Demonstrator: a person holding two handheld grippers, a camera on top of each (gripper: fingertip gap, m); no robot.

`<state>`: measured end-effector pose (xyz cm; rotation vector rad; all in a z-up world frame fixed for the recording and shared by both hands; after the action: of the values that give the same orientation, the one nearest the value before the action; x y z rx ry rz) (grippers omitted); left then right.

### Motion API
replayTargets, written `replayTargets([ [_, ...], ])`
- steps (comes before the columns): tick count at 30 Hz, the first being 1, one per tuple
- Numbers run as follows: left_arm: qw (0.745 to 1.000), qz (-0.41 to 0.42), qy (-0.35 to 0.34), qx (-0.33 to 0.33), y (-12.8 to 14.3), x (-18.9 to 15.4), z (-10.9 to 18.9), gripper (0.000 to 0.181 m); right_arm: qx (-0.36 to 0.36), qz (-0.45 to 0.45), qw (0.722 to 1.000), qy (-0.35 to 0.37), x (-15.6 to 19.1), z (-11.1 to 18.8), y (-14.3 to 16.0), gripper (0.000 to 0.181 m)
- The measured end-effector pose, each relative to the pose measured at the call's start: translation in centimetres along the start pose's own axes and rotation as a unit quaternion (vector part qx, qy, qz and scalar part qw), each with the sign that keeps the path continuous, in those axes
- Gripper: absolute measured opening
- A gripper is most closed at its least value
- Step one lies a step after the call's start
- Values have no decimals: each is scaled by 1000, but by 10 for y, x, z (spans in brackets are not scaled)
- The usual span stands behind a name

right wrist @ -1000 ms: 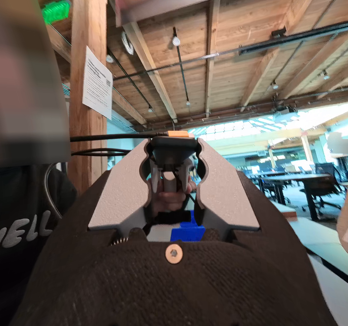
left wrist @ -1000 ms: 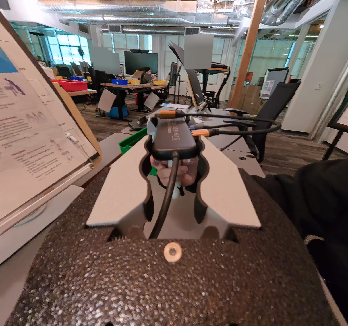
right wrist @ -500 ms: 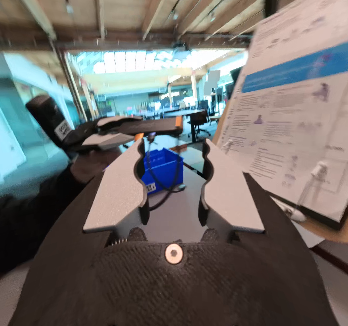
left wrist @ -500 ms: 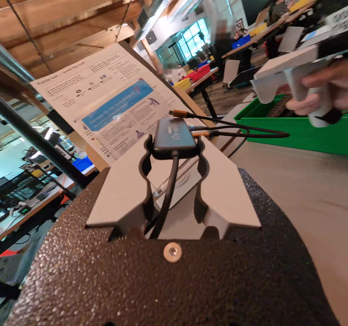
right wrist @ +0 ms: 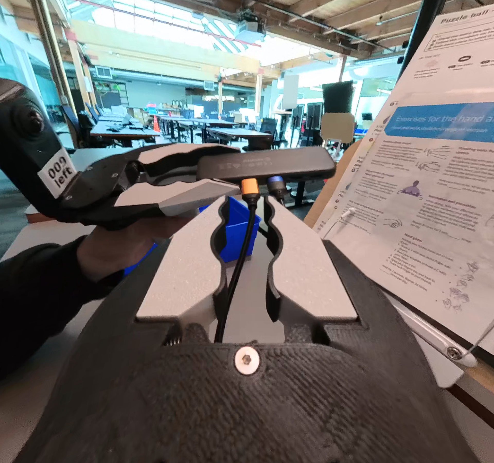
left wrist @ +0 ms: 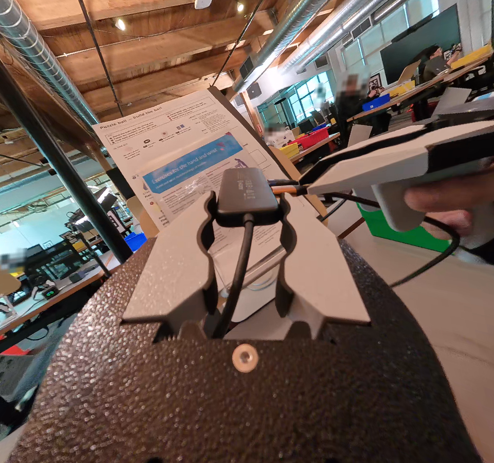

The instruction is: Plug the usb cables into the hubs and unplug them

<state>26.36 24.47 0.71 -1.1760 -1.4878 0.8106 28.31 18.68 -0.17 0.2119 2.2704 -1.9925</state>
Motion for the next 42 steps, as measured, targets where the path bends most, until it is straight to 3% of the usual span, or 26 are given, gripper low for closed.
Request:
replayTargets([
  [7, 1000, 21, 1, -6, -4, -4, 0, 45, -3, -4, 1000, 12, -3, -5, 7, 5],
  [22, 998, 69, 17, 1, 1, -1, -2, 45, -72, -48, 996, 27, -3, -10, -2, 15],
  [38, 995, 92, 16, 19, -3, -7, -5, 46, -5, 11, 999, 33, -4, -5, -7, 14],
  [40, 997, 69, -22, 16, -6, -1, -3, 46, -1, -4, 1000, 18, -6, 0, -10, 14],
  [42, 993, 61, -103, 5, -8, 40, 8, 46, -6, 2, 999, 45, -18, 14, -16, 14],
])
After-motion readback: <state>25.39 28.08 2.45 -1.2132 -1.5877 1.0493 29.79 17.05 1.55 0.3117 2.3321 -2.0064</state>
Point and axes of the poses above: each gripper's, where its closed fingertips meet, z back along the fingers, y out of its underside, x = y × z across the jaws, the point moved 2 cm from there along z, back along the fingers, and after that the axes turned 7 degrees about z, right-handed, at the moved point
